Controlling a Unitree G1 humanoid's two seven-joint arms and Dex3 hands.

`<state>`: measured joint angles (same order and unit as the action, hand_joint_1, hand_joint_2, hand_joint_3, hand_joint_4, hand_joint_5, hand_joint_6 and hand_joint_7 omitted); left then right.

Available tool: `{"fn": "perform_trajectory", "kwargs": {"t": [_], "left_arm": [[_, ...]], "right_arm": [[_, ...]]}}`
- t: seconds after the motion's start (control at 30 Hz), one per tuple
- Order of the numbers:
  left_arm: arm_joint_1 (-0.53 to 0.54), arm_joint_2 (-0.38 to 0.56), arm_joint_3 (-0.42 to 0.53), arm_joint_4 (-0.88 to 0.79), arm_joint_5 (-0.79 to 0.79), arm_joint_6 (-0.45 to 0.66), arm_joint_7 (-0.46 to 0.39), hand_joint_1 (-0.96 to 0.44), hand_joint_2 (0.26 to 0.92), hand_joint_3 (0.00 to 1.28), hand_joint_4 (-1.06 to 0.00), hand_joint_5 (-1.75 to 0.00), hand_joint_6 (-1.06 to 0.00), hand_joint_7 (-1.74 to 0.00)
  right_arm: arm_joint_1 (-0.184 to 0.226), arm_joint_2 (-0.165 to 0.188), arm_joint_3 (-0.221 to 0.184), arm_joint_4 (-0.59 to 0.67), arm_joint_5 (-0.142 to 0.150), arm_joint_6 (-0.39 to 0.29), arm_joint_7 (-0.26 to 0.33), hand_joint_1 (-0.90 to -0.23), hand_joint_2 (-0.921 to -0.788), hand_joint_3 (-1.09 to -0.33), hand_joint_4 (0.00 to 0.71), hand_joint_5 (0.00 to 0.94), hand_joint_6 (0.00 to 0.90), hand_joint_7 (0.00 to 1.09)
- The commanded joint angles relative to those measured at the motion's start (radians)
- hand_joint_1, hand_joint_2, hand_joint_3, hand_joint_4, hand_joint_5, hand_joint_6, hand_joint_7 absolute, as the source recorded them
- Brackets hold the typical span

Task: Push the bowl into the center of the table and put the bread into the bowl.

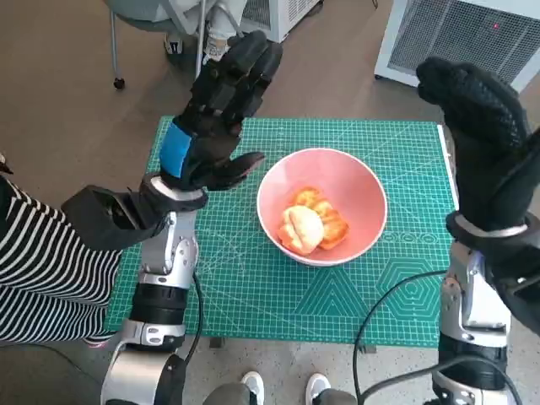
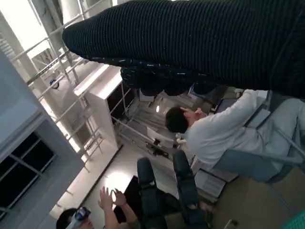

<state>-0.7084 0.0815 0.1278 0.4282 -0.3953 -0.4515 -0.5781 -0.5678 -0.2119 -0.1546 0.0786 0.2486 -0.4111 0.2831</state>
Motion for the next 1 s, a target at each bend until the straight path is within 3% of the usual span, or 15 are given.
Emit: {"fn": "perform_trajectory", "kwargs": {"t": [0.03,0.4,1.0], "left_arm": [[0.002,0.012,0.019,0.014,-0.013,-0.016,-0.022,-0.66,0.921,0.39,-0.12,-0.04,0.0,-0.5],[-0.011,-0.01,0.065,0.09,-0.025,-0.085,-0.036,-0.7,0.921,0.37,-0.14,-0.05,0.0,-0.47],[-0.032,-0.024,0.073,0.193,-0.009,-0.168,-0.058,-0.69,0.921,0.36,-0.16,-0.04,0.0,-0.42]], "right_arm": [[-0.012,0.019,0.013,0.035,-0.017,0.005,-0.011,-0.686,-0.921,-0.767,0.199,0.007,0.069,0.51],[-0.008,0.035,0.022,0.036,-0.025,0.021,-0.018,-0.714,-0.921,-0.745,0.2,0.005,0.09,0.5],[-0.007,0.044,0.011,0.114,0.014,-0.02,0.021,-0.714,-0.921,-0.728,0.196,0.001,0.091,0.48]]}}
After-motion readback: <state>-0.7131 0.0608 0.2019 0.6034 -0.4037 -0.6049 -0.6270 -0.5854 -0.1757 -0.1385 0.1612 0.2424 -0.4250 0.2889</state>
